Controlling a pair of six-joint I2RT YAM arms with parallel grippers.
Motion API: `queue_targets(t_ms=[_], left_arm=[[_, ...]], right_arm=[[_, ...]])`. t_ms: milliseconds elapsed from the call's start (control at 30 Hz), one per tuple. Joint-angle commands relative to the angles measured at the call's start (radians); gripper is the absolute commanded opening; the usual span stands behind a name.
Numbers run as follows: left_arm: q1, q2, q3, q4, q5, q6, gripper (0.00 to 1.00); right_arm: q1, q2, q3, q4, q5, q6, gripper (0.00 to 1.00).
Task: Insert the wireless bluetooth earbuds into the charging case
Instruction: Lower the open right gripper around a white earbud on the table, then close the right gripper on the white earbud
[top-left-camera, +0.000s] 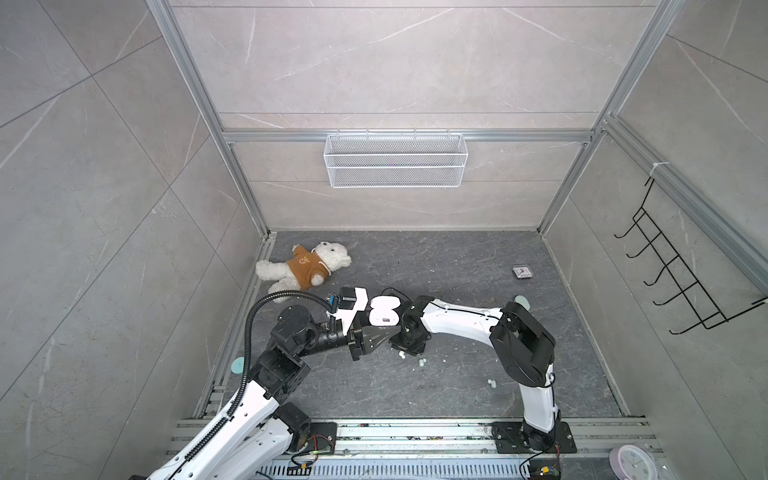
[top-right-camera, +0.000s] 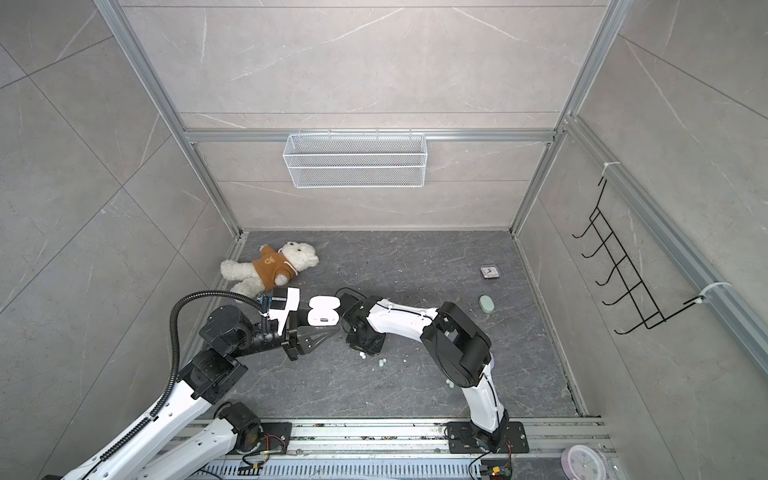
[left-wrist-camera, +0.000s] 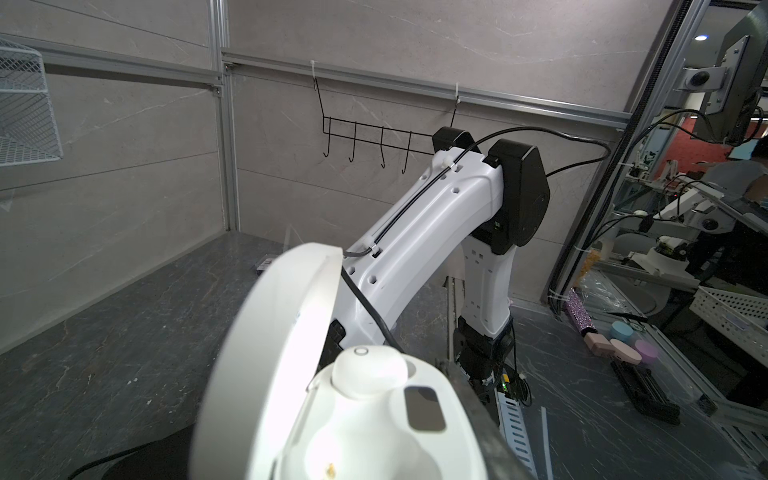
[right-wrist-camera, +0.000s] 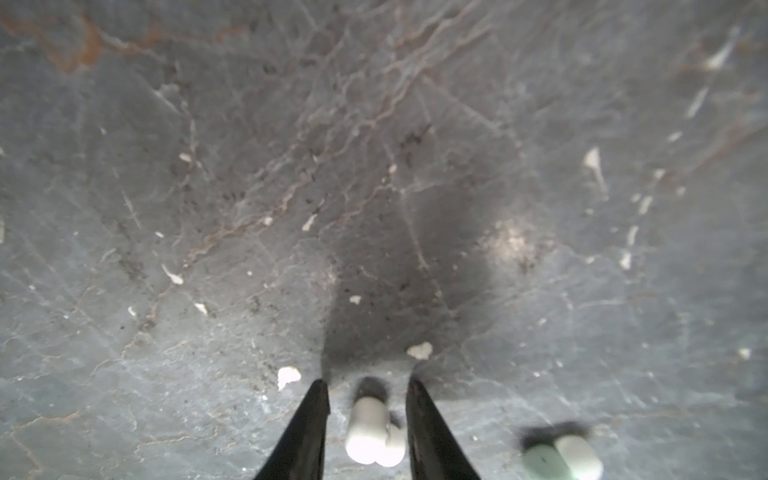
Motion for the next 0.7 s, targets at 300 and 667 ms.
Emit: queue_targets(t_ms=[300, 667], left_arm=[[0.004, -0.01, -0.001, 0.035, 0.001, 0.007, 0.18], [0.004, -0.014, -0.002, 0.03, -0.003, 0.009, 0.18]], right_arm=[[0.007, 0.037, 0.02, -0.04, -0.035, -0.027, 0.31], [0.007, 0.049, 0.01, -0.034, -0.04, -0.028, 0.22]])
